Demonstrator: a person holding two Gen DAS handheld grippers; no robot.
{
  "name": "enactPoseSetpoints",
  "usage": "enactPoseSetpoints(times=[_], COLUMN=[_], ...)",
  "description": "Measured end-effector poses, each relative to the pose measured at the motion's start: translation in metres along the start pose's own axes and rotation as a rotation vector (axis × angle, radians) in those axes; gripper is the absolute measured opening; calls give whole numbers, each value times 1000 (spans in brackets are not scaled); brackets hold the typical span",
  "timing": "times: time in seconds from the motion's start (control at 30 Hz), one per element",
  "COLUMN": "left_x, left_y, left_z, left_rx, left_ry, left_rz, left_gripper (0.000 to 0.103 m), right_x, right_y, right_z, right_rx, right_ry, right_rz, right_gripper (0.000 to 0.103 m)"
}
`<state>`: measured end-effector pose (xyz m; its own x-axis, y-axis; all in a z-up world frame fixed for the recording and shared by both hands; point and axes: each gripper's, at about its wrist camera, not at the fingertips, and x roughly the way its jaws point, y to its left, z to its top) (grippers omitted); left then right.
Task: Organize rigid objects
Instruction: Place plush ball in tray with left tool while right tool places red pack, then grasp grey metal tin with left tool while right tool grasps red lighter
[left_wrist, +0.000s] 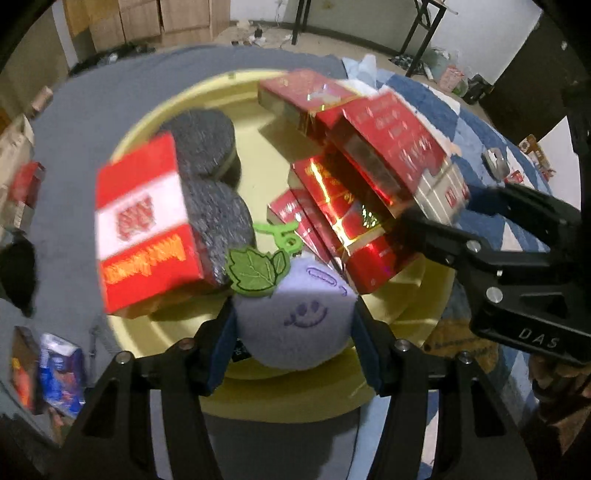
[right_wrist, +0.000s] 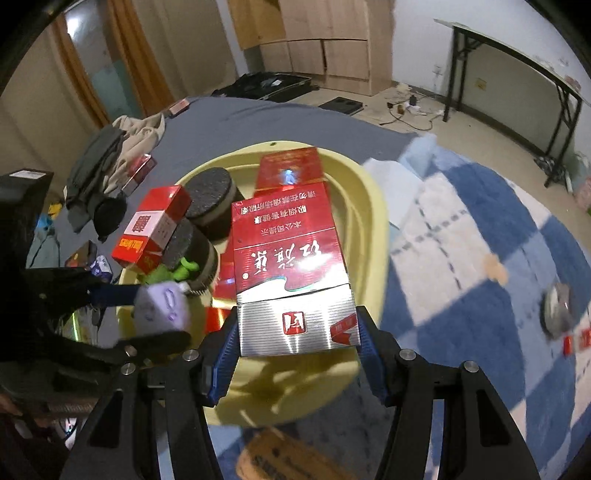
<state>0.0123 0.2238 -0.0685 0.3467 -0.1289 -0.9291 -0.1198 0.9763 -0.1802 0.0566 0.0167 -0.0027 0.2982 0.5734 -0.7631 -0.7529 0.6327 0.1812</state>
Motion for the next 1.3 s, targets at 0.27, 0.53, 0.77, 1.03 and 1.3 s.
enactPoseSetpoints(times=[0.27, 0.53, 0.77, 1.03, 1.3], left_x=[1, -17, -55, -50, 34], left_y=[8, -13, -40, -154, -252], left_z=[-14, -31, -1, 55, 97], left_rx=[-5, 105, 82, 139, 228], left_ry=[9, 68, -89, -284, -245], left_rz=[-28, -121, -79, -6, 51], left_gripper=[100, 103, 103, 103, 103], right_x=[29, 18, -41, -102, -105], right_y=[22, 26, -13, -144, -252], right_z=[13, 11, -10, -78, -126], right_rx=[-96, -92, 51, 211, 324], right_ry=[20, -9, -138, -205, -146], right_rz=[-6, 24, 38, -172, -337], right_gripper=[59, 91, 103, 103, 103])
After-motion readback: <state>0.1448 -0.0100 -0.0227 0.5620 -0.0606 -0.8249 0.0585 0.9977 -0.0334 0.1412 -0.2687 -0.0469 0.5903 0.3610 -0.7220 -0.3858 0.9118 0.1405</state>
